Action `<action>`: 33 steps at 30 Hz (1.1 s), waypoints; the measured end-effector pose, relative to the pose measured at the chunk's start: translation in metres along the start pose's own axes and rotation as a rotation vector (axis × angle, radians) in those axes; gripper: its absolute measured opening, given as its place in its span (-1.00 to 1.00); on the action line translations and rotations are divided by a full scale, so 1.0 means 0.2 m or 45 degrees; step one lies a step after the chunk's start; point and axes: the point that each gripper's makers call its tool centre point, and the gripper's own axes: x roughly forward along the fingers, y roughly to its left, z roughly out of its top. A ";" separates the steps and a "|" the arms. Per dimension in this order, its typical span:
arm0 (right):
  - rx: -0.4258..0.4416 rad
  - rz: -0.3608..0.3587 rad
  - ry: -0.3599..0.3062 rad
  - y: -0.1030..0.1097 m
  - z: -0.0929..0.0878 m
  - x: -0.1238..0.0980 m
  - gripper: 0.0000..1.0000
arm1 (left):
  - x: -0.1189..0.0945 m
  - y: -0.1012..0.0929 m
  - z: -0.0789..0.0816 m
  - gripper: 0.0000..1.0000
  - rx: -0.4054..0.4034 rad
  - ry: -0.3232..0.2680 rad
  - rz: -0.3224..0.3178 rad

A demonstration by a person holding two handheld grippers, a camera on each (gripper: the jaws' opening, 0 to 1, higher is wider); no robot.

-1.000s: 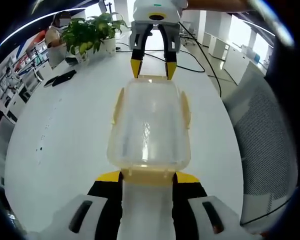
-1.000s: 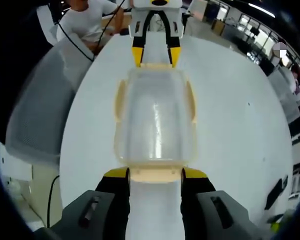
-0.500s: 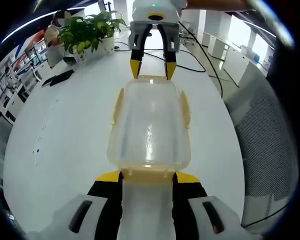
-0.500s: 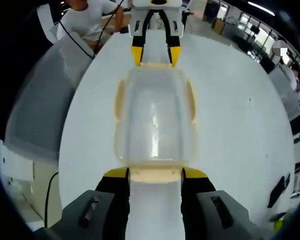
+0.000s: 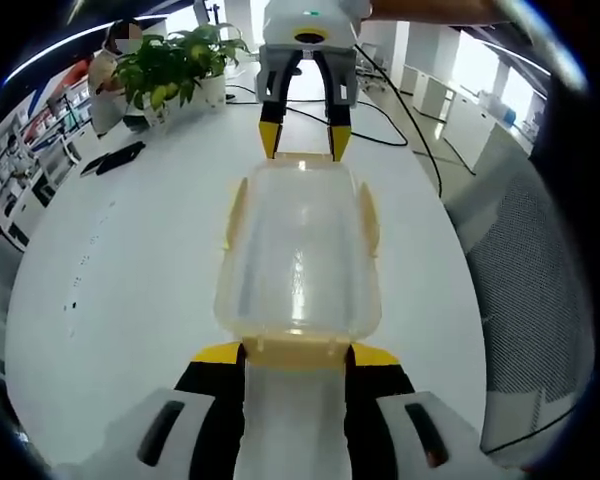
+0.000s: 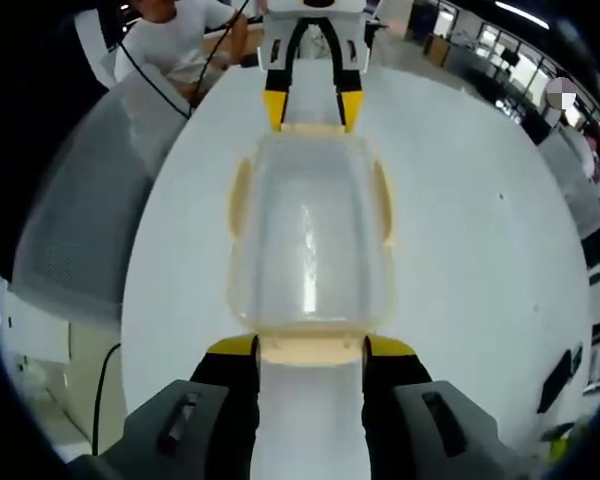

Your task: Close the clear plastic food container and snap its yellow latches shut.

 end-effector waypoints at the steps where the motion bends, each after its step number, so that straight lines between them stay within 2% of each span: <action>1: -0.001 0.000 0.001 0.00 0.00 0.00 -0.27 | 0.00 0.00 0.00 -0.35 0.000 -0.001 0.000; 30: -0.011 -0.022 0.002 -0.03 -0.03 0.03 -0.25 | 0.05 0.01 -0.02 -0.34 -0.013 -0.006 -0.009; 33: -0.008 -0.029 0.003 -0.02 -0.04 0.03 -0.26 | 0.06 0.00 -0.05 -0.41 -0.007 0.024 -0.008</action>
